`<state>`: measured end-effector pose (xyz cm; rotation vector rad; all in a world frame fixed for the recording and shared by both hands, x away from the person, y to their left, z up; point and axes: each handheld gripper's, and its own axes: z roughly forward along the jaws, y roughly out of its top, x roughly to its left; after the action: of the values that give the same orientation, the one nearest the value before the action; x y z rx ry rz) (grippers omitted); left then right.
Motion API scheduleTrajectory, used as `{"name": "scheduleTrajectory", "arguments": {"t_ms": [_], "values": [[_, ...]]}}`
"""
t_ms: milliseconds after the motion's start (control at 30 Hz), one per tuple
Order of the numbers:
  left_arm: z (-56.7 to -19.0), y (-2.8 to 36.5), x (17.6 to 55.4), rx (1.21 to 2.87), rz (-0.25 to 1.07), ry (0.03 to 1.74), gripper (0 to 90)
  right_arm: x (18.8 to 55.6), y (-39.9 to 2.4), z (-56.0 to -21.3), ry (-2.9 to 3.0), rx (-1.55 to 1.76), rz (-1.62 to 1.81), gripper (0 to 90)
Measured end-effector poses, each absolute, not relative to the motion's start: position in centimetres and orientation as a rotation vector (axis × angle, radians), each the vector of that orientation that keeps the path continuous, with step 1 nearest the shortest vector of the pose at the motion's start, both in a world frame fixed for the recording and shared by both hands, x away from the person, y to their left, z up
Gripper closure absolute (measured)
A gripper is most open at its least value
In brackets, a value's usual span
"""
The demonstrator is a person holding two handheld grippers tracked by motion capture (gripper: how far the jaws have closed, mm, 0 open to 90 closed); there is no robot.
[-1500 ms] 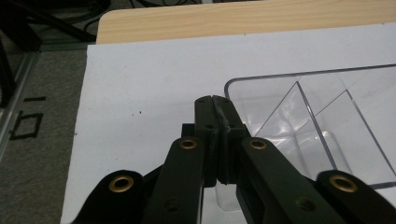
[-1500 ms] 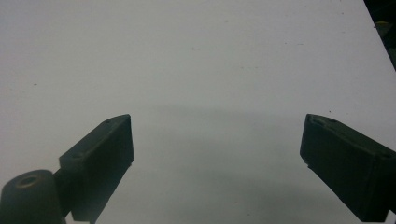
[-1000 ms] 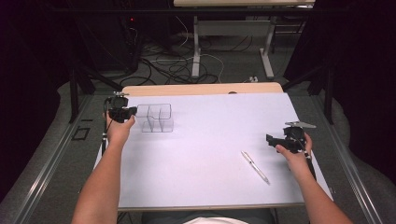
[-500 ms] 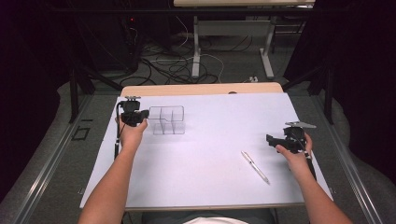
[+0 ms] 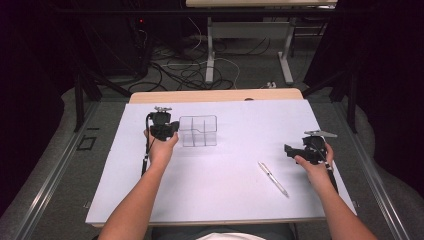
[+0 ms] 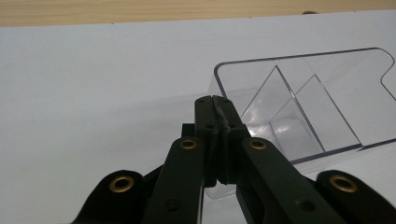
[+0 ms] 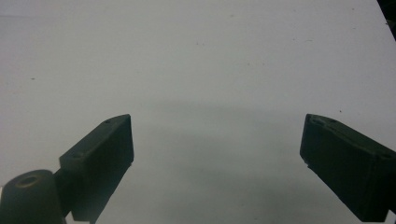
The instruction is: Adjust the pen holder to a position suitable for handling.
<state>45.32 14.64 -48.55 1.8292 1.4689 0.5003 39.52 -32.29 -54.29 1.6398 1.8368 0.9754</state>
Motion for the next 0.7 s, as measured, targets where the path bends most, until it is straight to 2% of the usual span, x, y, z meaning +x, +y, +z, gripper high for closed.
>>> {"name": "scheduleTrajectory", "arguments": {"t_ms": [267,700], "values": [[-48.7,12.3,45.2,1.81,0.384,1.436,90.0,39.5,-32.4,-54.3,1.834,1.646,0.977,9.2],[-49.0,9.4,45.2,1.812,0.383,1.379,90.0,39.5,-32.4,-54.5,1.843,1.649,0.978,9.2]]}}
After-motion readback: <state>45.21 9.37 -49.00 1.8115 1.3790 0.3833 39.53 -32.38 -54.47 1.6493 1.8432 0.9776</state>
